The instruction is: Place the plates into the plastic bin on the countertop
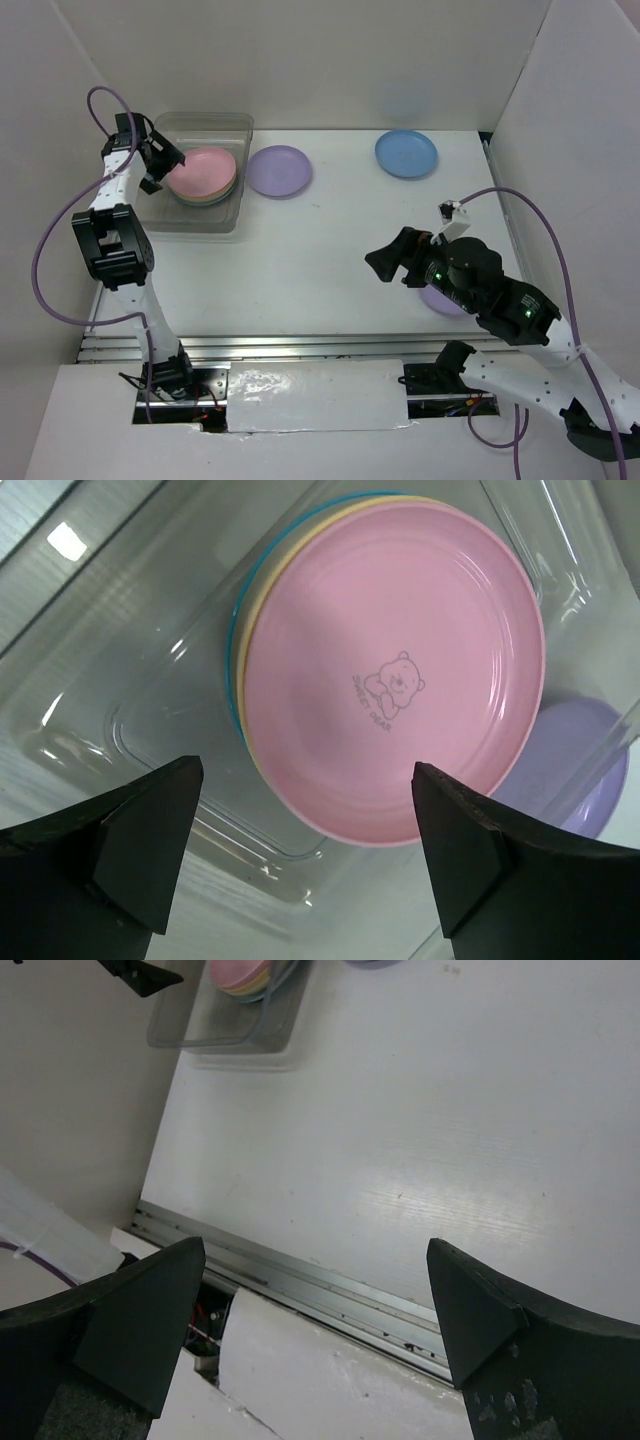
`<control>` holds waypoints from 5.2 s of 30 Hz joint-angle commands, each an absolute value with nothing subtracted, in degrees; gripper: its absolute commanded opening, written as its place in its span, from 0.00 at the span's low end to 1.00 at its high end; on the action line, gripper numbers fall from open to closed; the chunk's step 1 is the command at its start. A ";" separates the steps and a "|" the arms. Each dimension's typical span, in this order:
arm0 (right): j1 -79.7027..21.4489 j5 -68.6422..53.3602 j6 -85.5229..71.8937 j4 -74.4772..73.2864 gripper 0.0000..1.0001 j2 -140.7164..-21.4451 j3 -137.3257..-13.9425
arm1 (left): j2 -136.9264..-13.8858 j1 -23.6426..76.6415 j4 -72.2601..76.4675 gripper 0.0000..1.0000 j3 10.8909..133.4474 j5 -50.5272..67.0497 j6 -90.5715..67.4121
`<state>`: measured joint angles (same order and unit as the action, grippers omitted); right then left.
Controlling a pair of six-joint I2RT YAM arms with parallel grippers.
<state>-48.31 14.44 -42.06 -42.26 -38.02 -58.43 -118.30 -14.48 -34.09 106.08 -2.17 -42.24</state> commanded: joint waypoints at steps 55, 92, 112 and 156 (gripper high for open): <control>-47.37 33.31 -50.36 -59.69 1.00 -22.94 -70.58 | -128.61 53.64 -31.13 0.00 107.55 -22.68 -49.75; -47.29 24.08 -45.70 -42.63 1.00 -35.33 -61.62 | -119.19 -14.77 -37.35 0.99 114.43 4.67 -38.58; -29.89 11.08 -45.78 -21.38 1.00 -64.69 -59.86 | -101.33 17.39 -41.22 0.99 106.34 -5.71 -39.89; -22.68 -11.34 -38.23 -25.75 1.00 -32.78 -44.56 | -139.92 23.82 -43.07 0.71 119.19 -34.81 -96.59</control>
<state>-23.05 -10.41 -39.70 -25.43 -33.28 -43.48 -139.35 24.38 -41.32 120.60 -34.28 -95.13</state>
